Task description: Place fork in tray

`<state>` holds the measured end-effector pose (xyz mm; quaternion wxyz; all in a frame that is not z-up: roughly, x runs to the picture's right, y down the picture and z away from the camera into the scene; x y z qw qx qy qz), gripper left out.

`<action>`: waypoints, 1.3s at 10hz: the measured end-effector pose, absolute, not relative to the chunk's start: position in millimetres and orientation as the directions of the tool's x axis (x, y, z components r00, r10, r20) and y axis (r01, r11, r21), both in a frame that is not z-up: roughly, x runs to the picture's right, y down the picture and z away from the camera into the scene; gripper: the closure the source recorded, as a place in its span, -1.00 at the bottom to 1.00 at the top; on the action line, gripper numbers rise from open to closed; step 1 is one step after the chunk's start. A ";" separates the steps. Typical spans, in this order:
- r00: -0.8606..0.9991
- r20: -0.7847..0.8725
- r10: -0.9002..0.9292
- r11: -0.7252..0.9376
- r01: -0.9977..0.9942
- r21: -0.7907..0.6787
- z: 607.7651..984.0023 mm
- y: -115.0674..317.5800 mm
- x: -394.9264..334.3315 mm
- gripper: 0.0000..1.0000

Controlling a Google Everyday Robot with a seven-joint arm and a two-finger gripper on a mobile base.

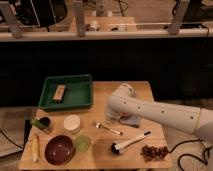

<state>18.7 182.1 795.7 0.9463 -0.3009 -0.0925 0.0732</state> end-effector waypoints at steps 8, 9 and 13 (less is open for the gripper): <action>0.974 0.110 0.198 0.794 -0.094 -0.601 802.1 186.8 20.7 -0.60; 0.974 0.106 0.202 0.792 -0.098 -0.603 804.0 187.9 21.3 -0.60; 0.974 0.079 0.210 0.783 -0.119 -0.611 814.2 192.8 23.2 -0.60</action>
